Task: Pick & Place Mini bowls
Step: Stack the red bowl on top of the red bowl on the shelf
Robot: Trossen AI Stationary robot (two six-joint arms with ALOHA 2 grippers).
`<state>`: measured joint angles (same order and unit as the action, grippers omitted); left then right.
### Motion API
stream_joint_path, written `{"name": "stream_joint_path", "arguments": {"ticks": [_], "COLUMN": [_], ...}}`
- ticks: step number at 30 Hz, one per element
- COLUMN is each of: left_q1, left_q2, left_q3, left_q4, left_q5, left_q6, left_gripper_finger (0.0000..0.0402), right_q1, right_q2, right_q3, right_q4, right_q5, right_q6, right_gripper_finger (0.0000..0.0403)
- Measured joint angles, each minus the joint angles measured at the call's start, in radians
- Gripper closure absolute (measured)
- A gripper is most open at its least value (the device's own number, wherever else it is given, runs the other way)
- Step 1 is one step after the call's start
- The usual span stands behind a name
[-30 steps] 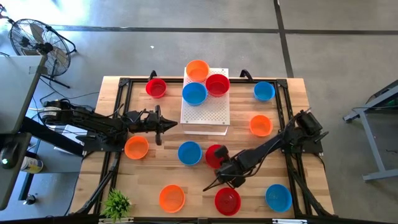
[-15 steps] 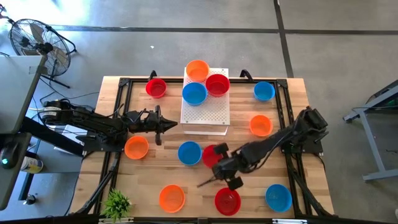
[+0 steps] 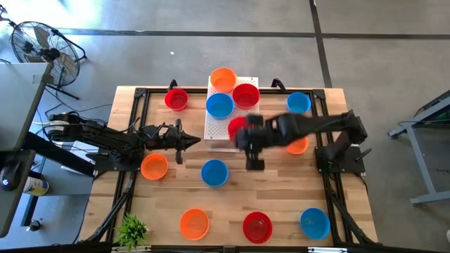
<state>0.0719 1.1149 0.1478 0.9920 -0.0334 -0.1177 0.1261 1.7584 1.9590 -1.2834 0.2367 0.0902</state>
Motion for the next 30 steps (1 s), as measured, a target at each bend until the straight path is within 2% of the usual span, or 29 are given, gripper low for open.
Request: {"name": "stream_joint_path", "arguments": {"ticks": [4, 8, 13, 21, 30], "left_q1": [0.0, 0.0, 0.0, 0.0, 0.0], "left_q2": [0.0, 0.0, 0.0, 0.0, 0.0], "left_q3": [0.0, 0.0, 0.0, 0.0, 0.0], "left_q4": [0.0, 0.0, 0.0, 0.0, 0.0], "left_q5": [0.0, 0.0, 0.0, 0.0, -0.002], "left_q6": [0.0, 0.0, 0.0, 0.0, 0.0], "left_gripper_finger": [0.0401, 0.0401, 0.0401, 0.0401, 0.0401], "right_q1": [-0.148, -0.289, -0.4, -0.46, -0.472], "right_q2": [0.0, 0.003, 0.041, 0.105, 0.109], "right_q3": [0.065, 0.071, 0.071, 0.071, 0.071], "right_q4": [-0.045, -0.039, 0.001, -0.009, 0.006], "right_q5": [0.0, -0.002, -0.082, -0.104, -0.098], "right_q6": [-0.032, -0.126, -0.207, -0.259, -0.283], "right_gripper_finger": [0.0401, 0.0401, 0.04, 0.0401, 0.0389]}}
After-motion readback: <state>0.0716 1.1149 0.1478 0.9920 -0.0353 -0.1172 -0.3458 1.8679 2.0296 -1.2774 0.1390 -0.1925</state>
